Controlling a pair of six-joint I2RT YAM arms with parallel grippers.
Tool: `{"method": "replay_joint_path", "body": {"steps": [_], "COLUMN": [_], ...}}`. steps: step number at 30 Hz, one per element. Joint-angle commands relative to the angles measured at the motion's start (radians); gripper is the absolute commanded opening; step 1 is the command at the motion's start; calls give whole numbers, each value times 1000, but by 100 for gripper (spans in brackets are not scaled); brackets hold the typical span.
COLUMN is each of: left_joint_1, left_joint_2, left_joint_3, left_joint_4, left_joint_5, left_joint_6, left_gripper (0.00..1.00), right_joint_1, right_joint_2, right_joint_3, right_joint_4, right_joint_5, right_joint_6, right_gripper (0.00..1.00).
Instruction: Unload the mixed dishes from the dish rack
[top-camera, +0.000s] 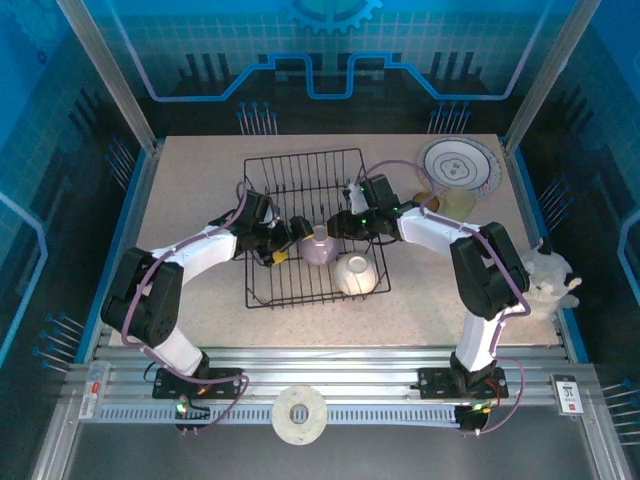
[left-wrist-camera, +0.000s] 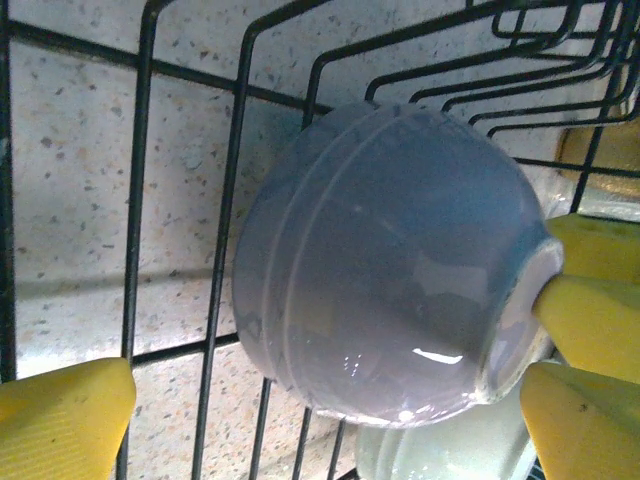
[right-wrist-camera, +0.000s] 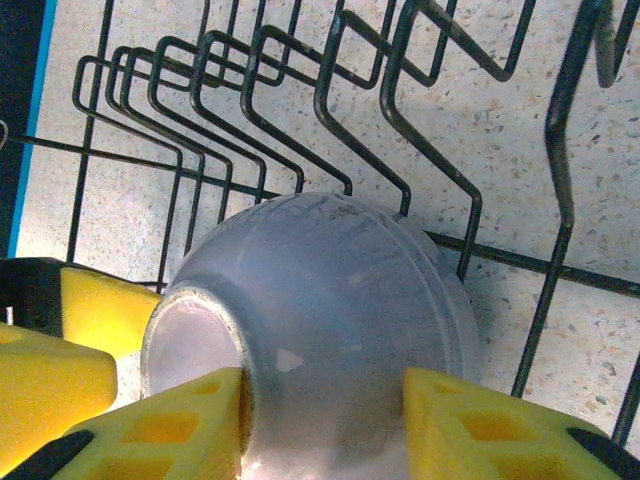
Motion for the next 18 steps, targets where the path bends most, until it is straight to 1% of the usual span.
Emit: {"method": "replay_joint_path", "body": {"steps": [1,5,6,10,13,18], "left_joint_1": [11,19,19,20,23,25], "left_joint_2": [10,11,10,10,8,11], "left_joint_3": [-21,-32,-33,-37,-37,-39], "left_joint_4": [48,68,70,72,68,74], "left_joint_5": [30,41,41,46,47,48], "left_joint_6": [-20,-26,-27,-26,-25,-28], "left_gripper": [99,99,99,99,99,99], "right_joint_1": [-29,-33,-33,-15,-12,-7], "right_joint_2": [37,29,27,46,56,67], "right_joint_3": [-68,-66,-63,-12,-8,-31], "right_joint_4": [-112,-125,-128,-194,-198,-163], "right_joint_5": [60,75,80,118,111,81], "right_joint_6": [17,6,-1,-39,-24,24], "right_gripper": [41,41,42,55,66,75]}}
